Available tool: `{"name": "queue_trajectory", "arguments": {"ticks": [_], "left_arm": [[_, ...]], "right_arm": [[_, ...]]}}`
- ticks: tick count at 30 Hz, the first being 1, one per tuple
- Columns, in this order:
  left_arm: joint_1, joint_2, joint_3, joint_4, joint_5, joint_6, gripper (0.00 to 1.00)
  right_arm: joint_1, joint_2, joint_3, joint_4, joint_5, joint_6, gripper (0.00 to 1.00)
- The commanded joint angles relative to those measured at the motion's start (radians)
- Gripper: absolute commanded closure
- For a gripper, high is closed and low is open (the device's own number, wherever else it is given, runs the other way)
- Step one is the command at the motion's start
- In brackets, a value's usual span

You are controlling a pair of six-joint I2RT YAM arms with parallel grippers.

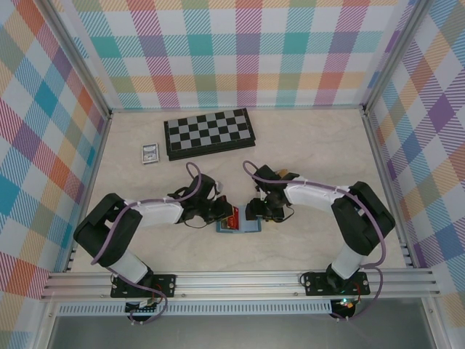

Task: Put the credit cards into the card holder

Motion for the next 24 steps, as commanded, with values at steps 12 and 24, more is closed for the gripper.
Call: {"name": "queue_trajectory", "arguments": {"ticks": [12,24], "left_arm": [[-0.033,0.09,-0.016,0.085,0.009,0.003,1.0],[-0.041,0.14,0.028,0.049,0.094,0.079,1.0]], "right_arm": [[0.007,0.046,-0.041,0.054,0.007,0.033,0.6],[0.007,0.044,-0.059,0.066,0.026,0.041,0.69]]}}
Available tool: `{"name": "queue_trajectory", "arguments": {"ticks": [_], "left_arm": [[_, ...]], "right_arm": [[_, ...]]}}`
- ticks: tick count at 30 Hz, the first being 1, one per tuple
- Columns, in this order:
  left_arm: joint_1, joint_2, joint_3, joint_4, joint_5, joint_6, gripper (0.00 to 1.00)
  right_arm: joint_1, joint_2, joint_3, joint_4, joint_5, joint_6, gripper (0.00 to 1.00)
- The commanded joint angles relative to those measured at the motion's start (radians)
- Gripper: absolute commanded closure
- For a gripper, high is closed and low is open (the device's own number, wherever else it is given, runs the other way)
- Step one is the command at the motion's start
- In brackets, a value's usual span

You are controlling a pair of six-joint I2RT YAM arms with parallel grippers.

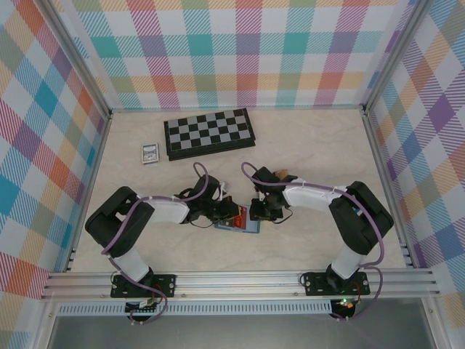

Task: Put the credit cards into the card holder

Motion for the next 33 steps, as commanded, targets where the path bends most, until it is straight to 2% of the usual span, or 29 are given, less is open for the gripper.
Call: {"name": "queue_trajectory", "arguments": {"ticks": [1,6,7,11,15,17,24,33], "left_arm": [[-0.021,0.036,0.018,-0.113,0.027,0.066,1.0],[-0.023,0.053,0.03,-0.118,0.021,0.055,0.94],[-0.024,0.05,0.036,-0.128,0.006,0.049,0.9],[-0.026,-0.022,0.032,-0.21,-0.088,0.05,0.84],[-0.026,-0.084,0.028,-0.274,-0.122,0.071,0.79],[-0.026,-0.087,0.03,-0.282,-0.121,0.074,0.8],[-0.03,-0.037,0.04,-0.235,-0.08,0.072,0.95],[-0.036,0.065,0.107,-0.227,0.008,0.114,0.95]], "right_arm": [[0.002,0.034,-0.038,0.009,-0.012,0.036,0.7],[0.002,0.035,-0.039,0.009,-0.011,0.036,0.7],[0.002,0.033,-0.037,0.003,-0.004,0.037,0.7],[0.001,0.022,-0.036,-0.024,0.028,0.044,0.7],[0.001,0.012,-0.043,-0.028,0.033,0.048,0.7],[0.001,0.01,-0.047,-0.018,0.024,0.051,0.7],[0.002,0.017,-0.044,-0.007,0.001,0.048,0.7],[0.002,0.019,-0.046,0.001,-0.002,0.048,0.7]]}}
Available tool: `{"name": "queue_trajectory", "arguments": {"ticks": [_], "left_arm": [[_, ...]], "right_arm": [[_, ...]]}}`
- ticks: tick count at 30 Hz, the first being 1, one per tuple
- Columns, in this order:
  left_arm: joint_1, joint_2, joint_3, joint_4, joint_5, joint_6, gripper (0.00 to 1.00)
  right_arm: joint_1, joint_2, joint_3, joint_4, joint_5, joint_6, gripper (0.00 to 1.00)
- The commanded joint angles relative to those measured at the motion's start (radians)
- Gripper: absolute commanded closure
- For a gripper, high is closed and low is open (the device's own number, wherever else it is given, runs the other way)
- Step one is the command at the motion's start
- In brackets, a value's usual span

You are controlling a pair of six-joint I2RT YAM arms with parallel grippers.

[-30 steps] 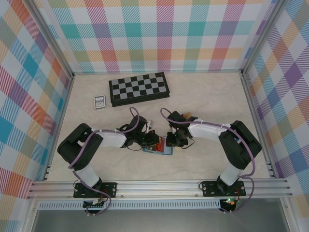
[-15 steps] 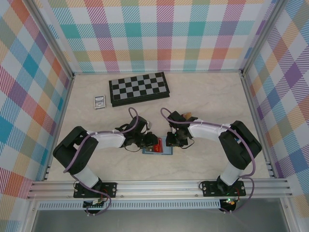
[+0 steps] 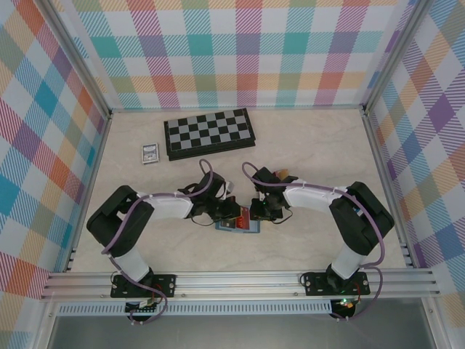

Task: Put the credit cards into the card holder

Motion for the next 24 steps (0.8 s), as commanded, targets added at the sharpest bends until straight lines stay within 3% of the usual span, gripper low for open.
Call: {"name": "queue_trajectory", "arguments": {"ticks": [1,5,10,13,17,24], "left_arm": [[-0.017,0.062,0.014,-0.034,0.032,0.036,0.95],[-0.018,0.087,0.045,-0.065,0.036,0.045,0.93],[-0.018,0.014,0.043,-0.141,-0.046,0.048,0.76],[-0.017,-0.024,0.042,-0.19,-0.09,0.055,0.72],[-0.017,-0.033,0.044,-0.206,-0.104,0.055,0.73],[-0.027,0.018,0.067,-0.188,-0.076,0.059,0.83]], "right_arm": [[0.0,0.025,-0.035,-0.019,-0.005,0.032,0.7],[0.0,0.025,-0.034,-0.023,0.002,0.035,0.7],[0.0,0.017,-0.029,-0.048,0.027,0.036,0.69],[0.0,0.013,-0.029,-0.054,0.028,0.036,0.68],[0.0,0.003,-0.029,-0.052,0.02,0.035,0.68],[0.001,0.005,-0.021,-0.043,0.0,0.03,0.68]]}}
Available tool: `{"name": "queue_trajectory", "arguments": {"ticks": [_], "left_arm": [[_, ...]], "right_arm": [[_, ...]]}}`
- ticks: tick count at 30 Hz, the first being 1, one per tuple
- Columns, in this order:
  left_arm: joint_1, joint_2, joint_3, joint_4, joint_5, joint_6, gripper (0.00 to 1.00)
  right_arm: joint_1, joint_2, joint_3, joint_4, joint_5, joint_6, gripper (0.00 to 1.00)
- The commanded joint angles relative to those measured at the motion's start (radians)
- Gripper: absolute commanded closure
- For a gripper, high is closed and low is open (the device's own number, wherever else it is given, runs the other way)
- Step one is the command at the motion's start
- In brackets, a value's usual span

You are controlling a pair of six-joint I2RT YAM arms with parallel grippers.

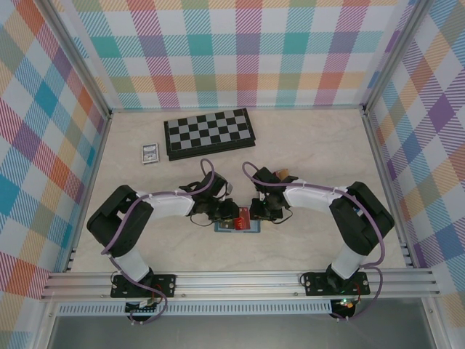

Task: Put the credit cards into the card holder

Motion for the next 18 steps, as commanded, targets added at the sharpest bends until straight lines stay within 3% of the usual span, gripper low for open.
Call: {"name": "queue_trajectory", "arguments": {"ticks": [1,9,18], "left_arm": [[-0.023,0.039,0.032,-0.027,0.005,0.023,0.85],[-0.044,0.09,0.08,-0.04,0.009,0.033,0.9],[-0.048,0.089,0.087,-0.005,0.04,0.027,0.82]], "right_arm": [[-0.001,0.01,-0.021,-0.041,-0.007,0.02,0.68],[0.0,0.004,-0.027,-0.038,-0.006,0.029,0.68],[0.001,-0.005,-0.034,-0.021,-0.004,0.035,0.7]]}}
